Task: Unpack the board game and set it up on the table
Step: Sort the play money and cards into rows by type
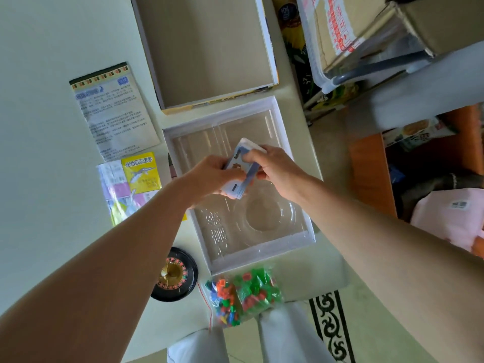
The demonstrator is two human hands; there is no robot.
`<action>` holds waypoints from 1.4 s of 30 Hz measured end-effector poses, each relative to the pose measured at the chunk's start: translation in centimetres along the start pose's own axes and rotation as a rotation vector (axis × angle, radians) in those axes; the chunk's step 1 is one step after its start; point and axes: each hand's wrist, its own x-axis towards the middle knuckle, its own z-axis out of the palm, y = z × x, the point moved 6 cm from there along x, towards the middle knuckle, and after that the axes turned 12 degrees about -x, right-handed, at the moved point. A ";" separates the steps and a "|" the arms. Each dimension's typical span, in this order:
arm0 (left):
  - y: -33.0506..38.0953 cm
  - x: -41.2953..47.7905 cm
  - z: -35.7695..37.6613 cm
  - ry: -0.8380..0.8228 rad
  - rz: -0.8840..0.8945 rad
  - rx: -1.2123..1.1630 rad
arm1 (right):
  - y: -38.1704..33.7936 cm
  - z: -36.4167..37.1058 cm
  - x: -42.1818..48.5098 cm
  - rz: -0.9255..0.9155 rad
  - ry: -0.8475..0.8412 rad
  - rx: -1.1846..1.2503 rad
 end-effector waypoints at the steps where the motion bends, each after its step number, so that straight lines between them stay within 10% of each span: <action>1: -0.2 -0.9 -0.2 0.019 0.012 0.016 | -0.5 0.3 -0.7 -0.011 -0.010 -0.029; 18: -14.0 -17.7 -4.0 0.264 0.038 -0.612 | -0.3 17.0 -8.1 -0.078 0.100 -0.405; 28: -29.4 -29.5 -11.7 0.312 0.036 -1.068 | 1.7 37.1 -15.0 -0.246 0.176 -0.631; 35: -40.8 -38.8 -18.5 0.909 0.013 -1.440 | 4.2 54.8 -20.6 -0.433 0.080 -0.792; 42: -48.6 -43.9 -23.1 0.812 -0.040 -1.626 | 4.5 66.1 -23.5 -0.620 -0.051 -1.022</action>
